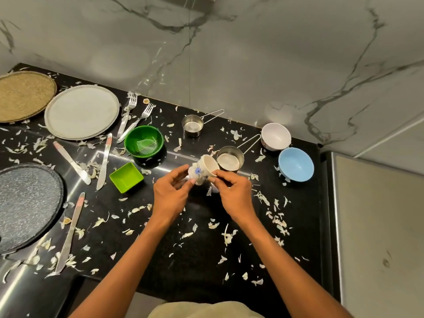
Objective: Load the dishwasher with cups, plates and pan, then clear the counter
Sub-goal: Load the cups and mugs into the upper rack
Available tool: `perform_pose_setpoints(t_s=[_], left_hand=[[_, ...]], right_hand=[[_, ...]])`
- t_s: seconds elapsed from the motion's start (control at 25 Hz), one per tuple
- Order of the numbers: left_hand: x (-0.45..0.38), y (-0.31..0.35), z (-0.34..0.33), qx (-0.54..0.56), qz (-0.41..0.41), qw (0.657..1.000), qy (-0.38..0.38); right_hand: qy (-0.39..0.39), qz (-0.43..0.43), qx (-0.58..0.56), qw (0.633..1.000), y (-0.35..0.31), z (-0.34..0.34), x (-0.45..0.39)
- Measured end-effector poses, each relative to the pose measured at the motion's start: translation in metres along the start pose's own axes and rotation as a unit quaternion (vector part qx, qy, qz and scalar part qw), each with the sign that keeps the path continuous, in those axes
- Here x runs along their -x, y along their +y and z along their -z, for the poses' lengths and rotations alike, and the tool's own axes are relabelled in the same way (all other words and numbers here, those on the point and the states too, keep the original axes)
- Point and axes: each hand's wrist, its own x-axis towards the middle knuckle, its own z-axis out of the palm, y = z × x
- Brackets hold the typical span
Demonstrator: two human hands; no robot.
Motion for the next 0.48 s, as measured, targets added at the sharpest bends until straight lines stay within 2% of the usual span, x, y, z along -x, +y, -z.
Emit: perform_pose_setpoints(t_s=[0.12, 0.2, 0.36, 0.48], left_hand=[[0.018, 0.005, -0.007, 0.084, 0.022, 0.996, -0.025], [0.029, 0.005, -0.012, 0.101, 0.034, 0.993, -0.053], [0.051, 0.007, -0.026, 0.055, 0.021, 0.993, -0.105], [0.068, 0.012, -0.041, 0.025, 0.012, 0.992, -0.124]], right_hand=[[-0.008, -0.056, -0.064, 0.996, 0.005, 0.018, 0.030], [0.011, -0.081, -0.112, 0.990, 0.007, 0.028, 0.047], [0.035, -0.100, -0.160, 0.981, 0.009, 0.051, 0.077], [0.060, -0.089, -0.122, 0.987, 0.006, 0.073, 0.100]])
